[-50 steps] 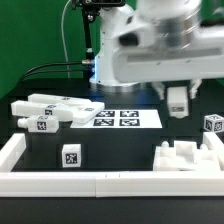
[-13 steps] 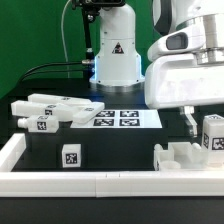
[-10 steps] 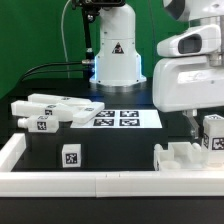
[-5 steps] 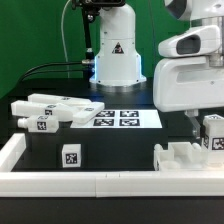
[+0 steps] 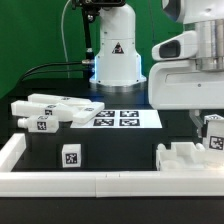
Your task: Assemble chair
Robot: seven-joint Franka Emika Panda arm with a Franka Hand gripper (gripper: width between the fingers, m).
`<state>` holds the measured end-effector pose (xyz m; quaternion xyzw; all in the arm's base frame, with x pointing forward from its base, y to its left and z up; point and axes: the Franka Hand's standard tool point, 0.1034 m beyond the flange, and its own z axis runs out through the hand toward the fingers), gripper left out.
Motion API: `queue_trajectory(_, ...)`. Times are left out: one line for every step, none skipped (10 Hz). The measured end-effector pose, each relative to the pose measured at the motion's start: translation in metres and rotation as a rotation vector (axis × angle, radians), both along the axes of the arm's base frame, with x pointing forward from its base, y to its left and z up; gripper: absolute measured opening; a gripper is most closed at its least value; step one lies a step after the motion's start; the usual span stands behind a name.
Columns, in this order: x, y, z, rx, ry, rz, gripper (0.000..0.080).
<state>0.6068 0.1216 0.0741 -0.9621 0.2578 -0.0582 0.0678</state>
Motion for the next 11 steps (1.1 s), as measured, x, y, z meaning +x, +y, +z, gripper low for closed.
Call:
queue_trajectory(-0.0006, -0.0007, -0.0005, 0.037, 0.018, -0.142, 0.0293)
queue_trajectory(-0.0022, 0.0011, -0.0005, 0.073, 0.055, -0.291, 0.0293)
queue_trajectory(-0.0009, 0.0031, 0.0014, 0.103, 0.089, -0.402, 0.0293)
queue_trajectory(0.0026, -0.0007, 0.0011, 0.150, 0.117, -0.528, 0.0293)
queue_trajectory(0.0052, -0.0045, 0.0012, 0.188, 0.145, -0.626, 0.0293)
queue_trajectory(0.0049, -0.0044, 0.0006, 0.189, 0.147, -0.637, 0.0293)
queue_trajectory(0.0047, -0.0040, 0.0005, 0.187, 0.146, -0.623, 0.0293)
queue_trajectory(0.0049, -0.0038, 0.0005, 0.176, 0.134, -0.562, 0.0471)
queue_trajectory(0.0044, -0.0008, 0.0001, 0.156, 0.114, -0.451, 0.0587)
queue_trajectory(0.0039, 0.0005, -0.0002, 0.126, 0.090, -0.279, 0.0587)
queue_trajectory(0.0032, 0.0030, -0.0002, 0.096, 0.074, -0.143, 0.0638)
